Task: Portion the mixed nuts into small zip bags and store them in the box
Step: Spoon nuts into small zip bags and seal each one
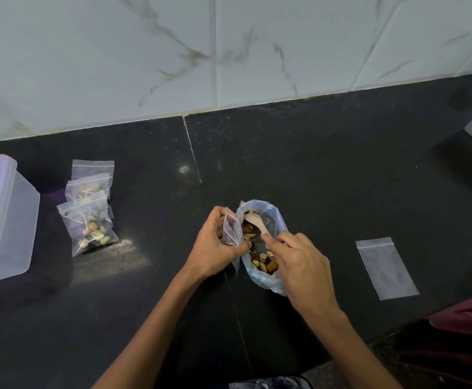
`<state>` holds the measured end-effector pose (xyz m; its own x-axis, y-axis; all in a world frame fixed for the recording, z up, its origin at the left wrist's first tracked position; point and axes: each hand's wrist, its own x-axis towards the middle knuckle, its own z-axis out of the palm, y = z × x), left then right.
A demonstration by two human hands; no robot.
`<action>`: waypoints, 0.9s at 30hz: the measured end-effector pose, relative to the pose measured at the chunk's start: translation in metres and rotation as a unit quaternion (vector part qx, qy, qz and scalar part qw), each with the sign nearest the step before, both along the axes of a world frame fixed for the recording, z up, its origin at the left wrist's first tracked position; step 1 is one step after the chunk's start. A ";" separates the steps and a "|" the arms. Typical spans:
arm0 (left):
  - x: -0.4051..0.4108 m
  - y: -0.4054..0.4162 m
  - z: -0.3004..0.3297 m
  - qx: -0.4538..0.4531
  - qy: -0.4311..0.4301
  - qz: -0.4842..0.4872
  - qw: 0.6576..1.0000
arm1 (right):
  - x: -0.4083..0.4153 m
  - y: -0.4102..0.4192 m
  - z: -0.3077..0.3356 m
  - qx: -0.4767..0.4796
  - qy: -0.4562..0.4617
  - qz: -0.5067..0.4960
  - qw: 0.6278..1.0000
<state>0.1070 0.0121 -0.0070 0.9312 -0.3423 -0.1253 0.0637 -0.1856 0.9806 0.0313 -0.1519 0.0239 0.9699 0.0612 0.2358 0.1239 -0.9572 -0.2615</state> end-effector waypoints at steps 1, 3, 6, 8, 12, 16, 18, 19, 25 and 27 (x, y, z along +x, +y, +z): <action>0.000 0.000 0.001 -0.001 -0.001 0.002 1.000 | -0.003 -0.003 0.002 0.005 0.009 0.010 1.000; -0.001 0.000 0.003 0.000 0.000 0.004 1.000 | -0.010 -0.009 0.007 0.020 0.013 0.018 1.000; -0.003 0.000 0.006 0.000 0.003 0.005 1.000 | -0.015 -0.016 0.012 0.059 -0.006 -0.016 0.998; -0.006 0.001 0.008 0.001 -0.004 0.016 1.000 | -0.012 -0.016 0.009 0.079 -0.015 -0.041 0.996; -0.017 0.006 0.014 0.033 0.005 0.018 0.999 | -0.009 -0.010 0.002 0.103 -0.001 -0.030 0.994; -0.028 0.010 0.017 0.066 0.047 -0.005 0.997 | -0.019 -0.012 0.005 0.100 0.033 -0.001 0.994; -0.030 0.010 0.017 0.070 0.060 -0.006 0.996 | -0.025 -0.016 0.011 0.109 0.039 0.007 0.993; -0.031 0.010 0.018 0.073 0.063 -0.006 0.995 | -0.027 -0.018 0.015 0.120 0.042 0.008 0.992; -0.035 0.010 0.020 0.080 0.063 0.004 0.995 | -0.039 -0.028 0.029 0.152 0.069 -0.011 0.986; -0.036 0.009 0.019 0.076 0.064 0.011 0.995 | -0.042 -0.025 0.029 0.180 0.076 -0.040 0.980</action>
<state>0.0708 0.0214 0.0123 0.9116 -0.2901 -0.2912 0.1913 -0.3274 0.9253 -0.0103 -0.1771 0.0527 0.9937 -0.0767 0.0817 -0.0134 -0.8050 -0.5931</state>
